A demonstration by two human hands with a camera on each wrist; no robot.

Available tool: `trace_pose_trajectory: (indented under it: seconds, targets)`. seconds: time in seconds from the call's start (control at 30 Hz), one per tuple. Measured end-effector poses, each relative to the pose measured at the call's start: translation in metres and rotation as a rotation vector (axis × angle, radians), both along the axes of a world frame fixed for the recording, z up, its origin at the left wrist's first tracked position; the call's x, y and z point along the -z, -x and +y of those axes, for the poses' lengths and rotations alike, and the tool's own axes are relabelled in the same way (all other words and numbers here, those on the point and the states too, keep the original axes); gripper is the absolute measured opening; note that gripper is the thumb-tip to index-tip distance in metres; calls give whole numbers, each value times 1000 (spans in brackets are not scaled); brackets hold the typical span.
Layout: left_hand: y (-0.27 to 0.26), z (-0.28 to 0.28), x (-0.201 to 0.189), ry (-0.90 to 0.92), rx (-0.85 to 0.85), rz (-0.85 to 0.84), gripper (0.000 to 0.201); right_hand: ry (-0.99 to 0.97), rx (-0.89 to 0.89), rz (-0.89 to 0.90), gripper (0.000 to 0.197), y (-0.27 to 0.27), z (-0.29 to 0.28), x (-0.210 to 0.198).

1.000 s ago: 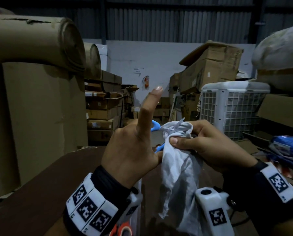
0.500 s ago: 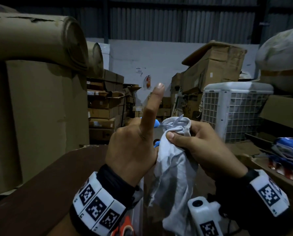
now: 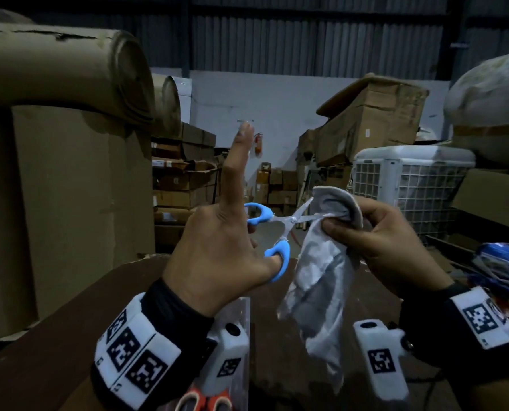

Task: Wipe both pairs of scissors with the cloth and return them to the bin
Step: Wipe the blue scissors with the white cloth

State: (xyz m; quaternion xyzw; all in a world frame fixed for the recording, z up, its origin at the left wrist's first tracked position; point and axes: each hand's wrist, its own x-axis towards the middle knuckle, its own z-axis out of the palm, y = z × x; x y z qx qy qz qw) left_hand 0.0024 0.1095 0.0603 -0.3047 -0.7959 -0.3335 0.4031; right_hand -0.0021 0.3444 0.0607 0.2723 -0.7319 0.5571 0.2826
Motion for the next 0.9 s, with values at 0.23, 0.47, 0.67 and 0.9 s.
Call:
trace_pose_trajectory:
  seconds: [0.23, 0.47, 0.67, 0.9]
  targets:
    - [1, 2, 0, 19, 194, -136, 143, -205, -36, 214, 42, 4, -10, 6]
    - [-2, 3, 1, 67, 282, -224, 144, -221, -323, 87, 34, 1, -14, 10]
    - [-4, 4, 1, 132, 312, -267, 147, -321, -459, 47, 36, -4, -14, 3]
    - [-13, 4, -4, 200, 340, -341, 145, -257, -593, -18, 25, -7, -8, 1]
